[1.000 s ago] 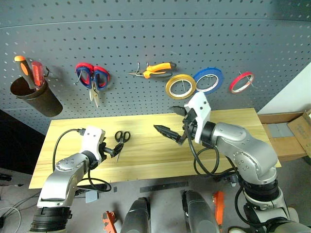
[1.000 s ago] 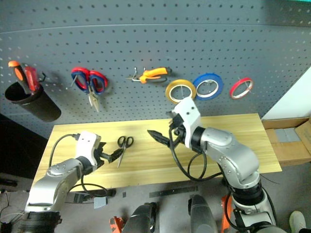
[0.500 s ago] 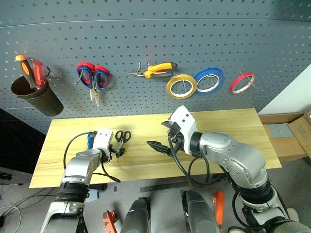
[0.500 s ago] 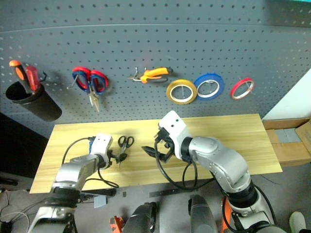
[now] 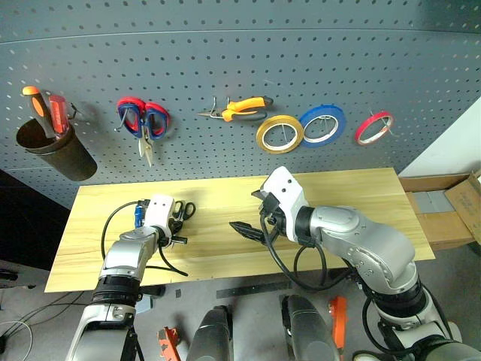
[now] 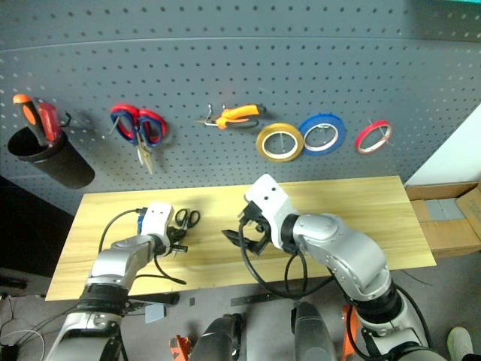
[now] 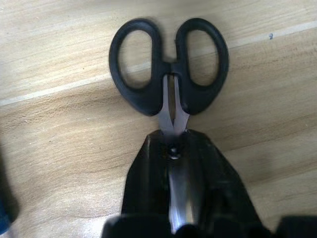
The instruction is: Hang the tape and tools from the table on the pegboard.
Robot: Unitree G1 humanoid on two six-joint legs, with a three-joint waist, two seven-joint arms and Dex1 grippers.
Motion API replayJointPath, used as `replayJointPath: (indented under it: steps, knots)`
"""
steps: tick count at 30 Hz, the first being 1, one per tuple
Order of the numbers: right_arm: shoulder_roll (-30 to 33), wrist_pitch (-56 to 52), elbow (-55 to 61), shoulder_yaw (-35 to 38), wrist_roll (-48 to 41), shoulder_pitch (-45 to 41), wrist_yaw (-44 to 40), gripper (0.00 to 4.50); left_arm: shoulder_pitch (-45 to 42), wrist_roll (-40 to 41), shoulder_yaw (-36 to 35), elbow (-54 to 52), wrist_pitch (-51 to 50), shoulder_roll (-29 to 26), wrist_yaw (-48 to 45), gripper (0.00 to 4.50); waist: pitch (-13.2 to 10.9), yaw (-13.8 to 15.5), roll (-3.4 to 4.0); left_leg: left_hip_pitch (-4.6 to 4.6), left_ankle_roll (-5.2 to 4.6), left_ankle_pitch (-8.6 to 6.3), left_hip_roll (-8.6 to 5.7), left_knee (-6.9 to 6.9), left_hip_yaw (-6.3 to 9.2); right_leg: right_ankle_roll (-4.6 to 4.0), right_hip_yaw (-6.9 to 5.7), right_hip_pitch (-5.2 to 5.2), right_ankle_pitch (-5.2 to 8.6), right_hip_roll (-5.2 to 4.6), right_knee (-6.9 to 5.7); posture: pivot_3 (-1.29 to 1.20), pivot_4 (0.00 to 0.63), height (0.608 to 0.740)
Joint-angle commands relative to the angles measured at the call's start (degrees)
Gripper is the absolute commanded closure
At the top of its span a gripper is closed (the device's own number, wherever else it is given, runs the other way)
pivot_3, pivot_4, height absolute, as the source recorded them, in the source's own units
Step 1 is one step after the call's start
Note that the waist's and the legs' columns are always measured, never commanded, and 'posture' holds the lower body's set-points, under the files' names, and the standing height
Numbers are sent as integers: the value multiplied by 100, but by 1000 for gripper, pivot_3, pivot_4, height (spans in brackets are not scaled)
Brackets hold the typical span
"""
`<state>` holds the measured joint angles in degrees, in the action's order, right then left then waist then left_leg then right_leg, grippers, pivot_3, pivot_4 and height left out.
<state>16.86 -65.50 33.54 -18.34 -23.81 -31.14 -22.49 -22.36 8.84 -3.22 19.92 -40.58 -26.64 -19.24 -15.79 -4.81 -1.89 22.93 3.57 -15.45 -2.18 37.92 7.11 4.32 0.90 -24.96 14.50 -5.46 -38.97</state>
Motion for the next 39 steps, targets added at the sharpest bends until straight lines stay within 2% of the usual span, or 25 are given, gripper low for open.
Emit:
replayJointPath:
  steps: [1, 7, 14, 23, 31, 39]
  knots:
    - [24, 99, 182, -7, -7, -101, -26, 0, 258, 120, -142, -153, -19, 44, -147, 4353, 0, -2, 0, 0, 0, 0, 0, 0, 0, 0, 0, 0, 0, 0, 0, -98, 286, 740]
    - [234, 414, 298, 66, 107, -99, -72, 0, 809, 526, -537, -1240, 575, 84, -499, 4353, -3, 2, -2, 3, 1, 0, -1, -4, 0, 0, 1, -2, 0, -5, 6, -104, 285, 740]
    - [921, 1387, 530, 377, 144, 197, -621, 0, 1871, 1132, -1191, -3074, 1428, -27, -1067, 4353, -11, 11, -14, 9, 1, -1, 2, -11, -1, 0, -2, -3, 0, -7, 24, -91, 271, 740]
    - [1185, 2084, 528, 834, -332, 245, -1438, 0, 2528, 1063, -1915, -4852, 2085, -143, -768, 4353, -10, 30, -15, 8, 1, -2, 1, -10, 0, 1, -5, 5, 1, -7, 26, -43, 241, 740]
    - [1193, 2432, 100, 996, -343, 23, -1640, 0, 2246, 885, -2280, -5056, 2520, -34, -112, 4353, -10, 124, -15, 5, 1, -1, 0, -7, -1, 1, -7, 12, 1, -6, 25, -26, 228, 740]
    - [1206, 2531, -74, 844, -264, -74, -1710, 0, 1746, 871, -1938, -4608, 2463, -90, -78, 4353, -7, 211, -17, 5, 2, -1, -1, -6, 1, 1, -13, 20, 0, -6, 31, -19, 212, 740]
